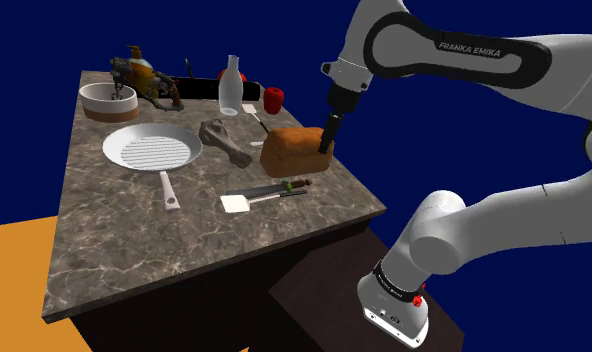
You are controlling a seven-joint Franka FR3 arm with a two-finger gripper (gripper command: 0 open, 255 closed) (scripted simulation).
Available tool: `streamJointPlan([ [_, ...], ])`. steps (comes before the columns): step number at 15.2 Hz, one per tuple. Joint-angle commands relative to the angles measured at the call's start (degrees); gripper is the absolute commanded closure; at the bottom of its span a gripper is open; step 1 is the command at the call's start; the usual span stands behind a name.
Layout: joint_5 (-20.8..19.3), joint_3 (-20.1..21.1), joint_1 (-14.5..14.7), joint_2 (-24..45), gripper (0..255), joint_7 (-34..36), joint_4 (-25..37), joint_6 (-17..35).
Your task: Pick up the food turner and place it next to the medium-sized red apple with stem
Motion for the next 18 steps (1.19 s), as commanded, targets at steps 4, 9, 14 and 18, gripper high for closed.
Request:
streamJointPlan([
  [4,-2.93,0.77,4.44,5.22,0,-10.65,-4.68,11.74],
  [9,-6.12,1.73,8.32,11.85,0,-20.09,-8.42,24.05],
  [14,-10.17,3.01,11.24,19.64,0,-28.10,-11.10,36.60],
  [18,-10.77,2.94,10.87,22.27,0,-27.74,-12.20,40.33],
])
